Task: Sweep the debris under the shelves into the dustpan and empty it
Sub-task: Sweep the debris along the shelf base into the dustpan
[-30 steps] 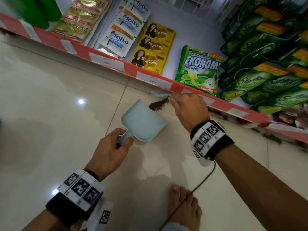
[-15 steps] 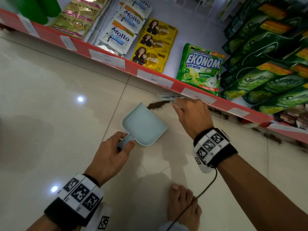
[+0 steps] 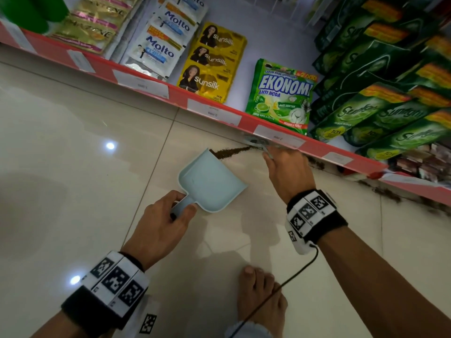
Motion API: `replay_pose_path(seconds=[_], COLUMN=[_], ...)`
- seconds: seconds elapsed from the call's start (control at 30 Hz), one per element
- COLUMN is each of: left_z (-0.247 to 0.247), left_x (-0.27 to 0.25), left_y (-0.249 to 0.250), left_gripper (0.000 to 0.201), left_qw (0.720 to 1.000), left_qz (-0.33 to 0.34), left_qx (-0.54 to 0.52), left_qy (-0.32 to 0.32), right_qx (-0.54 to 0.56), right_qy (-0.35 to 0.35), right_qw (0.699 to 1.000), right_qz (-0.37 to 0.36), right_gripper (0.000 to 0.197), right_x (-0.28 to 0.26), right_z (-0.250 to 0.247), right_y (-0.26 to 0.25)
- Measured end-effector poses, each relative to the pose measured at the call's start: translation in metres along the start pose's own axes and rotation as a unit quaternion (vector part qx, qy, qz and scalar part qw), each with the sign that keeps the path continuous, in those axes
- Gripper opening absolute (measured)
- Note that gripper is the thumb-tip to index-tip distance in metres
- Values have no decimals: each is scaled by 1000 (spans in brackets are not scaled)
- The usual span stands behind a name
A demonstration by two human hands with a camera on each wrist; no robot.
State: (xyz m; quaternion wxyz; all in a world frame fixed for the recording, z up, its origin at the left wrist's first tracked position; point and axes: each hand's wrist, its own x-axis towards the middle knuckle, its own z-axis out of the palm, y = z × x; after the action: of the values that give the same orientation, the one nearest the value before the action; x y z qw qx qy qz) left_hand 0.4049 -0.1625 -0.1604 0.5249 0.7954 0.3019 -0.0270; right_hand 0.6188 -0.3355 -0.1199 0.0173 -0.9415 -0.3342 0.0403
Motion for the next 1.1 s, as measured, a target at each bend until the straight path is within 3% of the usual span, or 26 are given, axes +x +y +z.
replay_pose_path(seconds=[0.13,0.23,0.33,0.53,0.87,1.0,1.1], left_z=[4,7,13,32,47,49,51], left_x=[0,0,1,10,16,10,5], left_y=[1,1,7,27,47,44,43], left_gripper=[9,10,11,14,16,14,14], left_qw=[1000,1000,1000,997,996,996,995], left_qz=[4,-1,-11,-21,-8,-14,-17], left_qx=[11,4,8,-25,-6,-8,-9], left_qy=[-8,-17,-28,-72,-94,-89,-94], right_qx=[68,88,79,-6,-2,-22,-15], right_qy=[-58,1,52,20,128,138,103], right_qw=[994,994,995,993,979,971,977], right_qz=[-62,-70,-17,115,159,193,186], right_gripper=[28,28,28,24,23,16,24], right_x=[-15,-28,-35,-43,-61,-61,-58], right_z=[1,-8,-20,-25,-5,-3,0], right_y=[-8,-7,15,70,94,105,101])
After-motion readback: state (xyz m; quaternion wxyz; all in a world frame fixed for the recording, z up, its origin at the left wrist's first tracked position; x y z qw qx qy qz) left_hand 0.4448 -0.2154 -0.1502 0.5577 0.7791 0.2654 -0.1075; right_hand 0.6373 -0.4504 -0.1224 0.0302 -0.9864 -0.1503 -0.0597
